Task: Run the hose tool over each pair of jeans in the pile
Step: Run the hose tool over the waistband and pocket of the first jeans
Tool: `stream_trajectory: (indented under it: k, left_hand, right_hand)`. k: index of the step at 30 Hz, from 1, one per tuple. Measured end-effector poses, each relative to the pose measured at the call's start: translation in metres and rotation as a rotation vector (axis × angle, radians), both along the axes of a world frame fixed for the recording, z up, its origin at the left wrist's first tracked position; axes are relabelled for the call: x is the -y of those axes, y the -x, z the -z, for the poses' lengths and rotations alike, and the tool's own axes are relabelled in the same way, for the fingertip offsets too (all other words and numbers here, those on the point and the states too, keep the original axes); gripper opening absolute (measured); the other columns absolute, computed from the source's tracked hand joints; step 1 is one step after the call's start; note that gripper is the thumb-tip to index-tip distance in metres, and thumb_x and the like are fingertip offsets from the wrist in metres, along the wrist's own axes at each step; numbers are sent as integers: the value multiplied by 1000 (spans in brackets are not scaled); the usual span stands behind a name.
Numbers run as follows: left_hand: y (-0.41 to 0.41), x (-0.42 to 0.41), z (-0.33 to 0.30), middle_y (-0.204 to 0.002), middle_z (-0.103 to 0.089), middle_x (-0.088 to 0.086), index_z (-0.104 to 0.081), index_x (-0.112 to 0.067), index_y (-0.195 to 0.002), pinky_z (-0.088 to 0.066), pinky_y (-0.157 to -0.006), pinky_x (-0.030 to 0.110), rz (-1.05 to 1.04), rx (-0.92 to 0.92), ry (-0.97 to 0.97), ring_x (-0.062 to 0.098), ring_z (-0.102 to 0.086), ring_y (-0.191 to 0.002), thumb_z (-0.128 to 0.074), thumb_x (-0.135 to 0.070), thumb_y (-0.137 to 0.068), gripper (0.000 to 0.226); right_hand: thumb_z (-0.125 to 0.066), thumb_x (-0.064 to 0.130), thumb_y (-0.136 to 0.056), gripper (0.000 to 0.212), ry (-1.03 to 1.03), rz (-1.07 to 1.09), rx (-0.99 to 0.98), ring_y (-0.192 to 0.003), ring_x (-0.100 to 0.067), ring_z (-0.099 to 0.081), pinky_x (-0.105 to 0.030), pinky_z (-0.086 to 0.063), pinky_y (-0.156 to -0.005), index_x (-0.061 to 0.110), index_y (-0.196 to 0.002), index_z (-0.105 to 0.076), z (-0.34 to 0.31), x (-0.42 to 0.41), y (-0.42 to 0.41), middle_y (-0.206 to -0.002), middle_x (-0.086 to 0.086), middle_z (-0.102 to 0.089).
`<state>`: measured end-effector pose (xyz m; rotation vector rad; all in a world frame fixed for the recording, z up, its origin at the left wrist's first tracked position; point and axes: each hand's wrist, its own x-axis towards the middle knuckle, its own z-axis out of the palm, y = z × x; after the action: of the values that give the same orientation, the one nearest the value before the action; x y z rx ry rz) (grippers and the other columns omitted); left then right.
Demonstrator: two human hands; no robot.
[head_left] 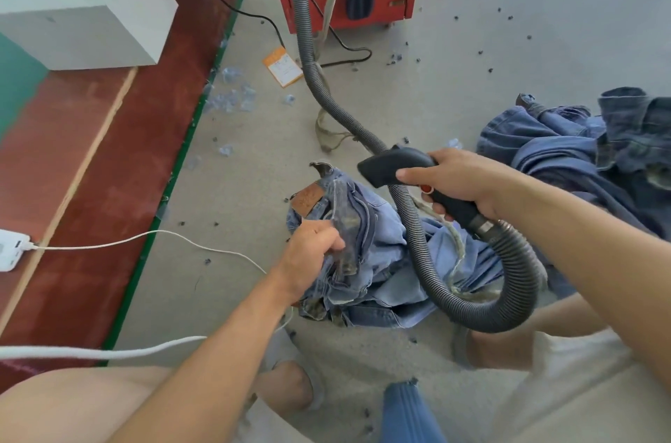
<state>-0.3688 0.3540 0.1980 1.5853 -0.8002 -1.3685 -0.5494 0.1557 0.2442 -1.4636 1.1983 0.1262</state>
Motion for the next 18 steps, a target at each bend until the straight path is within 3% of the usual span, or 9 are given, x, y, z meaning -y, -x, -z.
stream_trajectory:
  k: [3, 6, 8, 10, 11, 12, 14, 16, 18]
  left_hand:
    - [4, 8, 4, -107, -68, 19, -65, 3, -114, -49, -92, 45, -142, -293, -85, 28, -62, -98, -40, -29, -102, 42]
    - [6, 16, 15, -124, -69, 16, -57, -12, -129, -56, -94, 44, -401, -223, -247, 29, -67, -107, -59, -33, -103, 34]
    - [5, 16, 21, -133, -63, 12, -43, -15, -136, -54, -101, 51, -391, -48, -461, 30, -64, -116, -83, -55, -79, 80]
    - [6, 14, 24, -146, -52, 8, -27, -17, -151, -49, -108, 53, -315, -13, -612, 33, -55, -130, -86, -78, -47, 134]
    - [6, 14, 25, -149, -51, 7, -27, -16, -155, -49, -107, 51, -284, -34, -630, 32, -54, -132, -86, -81, -38, 146]
    - [5, 14, 27, -145, -57, 7, -38, -13, -151, -52, -101, 47, -268, -51, -634, 29, -58, -128, -88, -80, -35, 144]
    - [1, 16, 34, -122, -73, 10, -63, -11, -125, -58, -88, 42, -289, -48, -617, 27, -69, -108, -95, -67, -40, 108]
    - [-2, 20, 39, -102, -78, 13, -71, -9, -112, -61, -87, 49, -349, -53, -597, 32, -74, -95, -99, -45, -55, 73]
    - [-4, 22, 37, -95, -79, 14, -73, -8, -116, -62, -84, 53, -392, -180, -556, 34, -76, -90, -92, -28, -74, 50]
  right_hand:
    - [-73, 46, -93, 34, 134, 74, -15, -51, -17, -57, -30, -54, -51, 13, -102, -68, -1, 4, 8, -68, -4, -64]
    - [-71, 47, -94, 30, 273, 15, 9, -47, -16, -58, -30, -54, -48, 18, -97, -67, -12, 4, 17, -58, 2, -62]
    - [-69, 50, -94, 27, 393, -71, -4, -45, -16, -60, -30, -54, -48, 23, -95, -64, -20, -1, 21, -57, 2, -64]
    - [-67, 53, -94, 26, 521, -162, -40, -43, -12, -61, -27, -51, -45, 28, -92, -61, -27, -5, 23, -58, 1, -66]
    - [-66, 54, -94, 25, 572, -204, -52, -42, -9, -60, -25, -48, -44, 31, -91, -59, -31, -7, 24, -60, 1, -66]
    - [-65, 55, -94, 24, 613, -242, -60, -44, -7, -60, -25, -46, -45, 32, -91, -58, -35, -9, 24, -62, 3, -66]
    - [-63, 58, -92, 25, 679, -308, -64, -51, -3, -61, -24, -40, -49, 35, -91, -56, -41, -14, 26, -66, 7, -63]
    - [-62, 62, -89, 23, 712, -363, -47, -60, 4, -60, -23, -37, -50, 41, -90, -53, -47, -20, 27, -66, 10, -61]
    - [-59, 66, -86, 23, 713, -428, -27, -67, 7, -60, -18, -36, -48, 45, -92, -52, -50, -27, 28, -69, 13, -62]
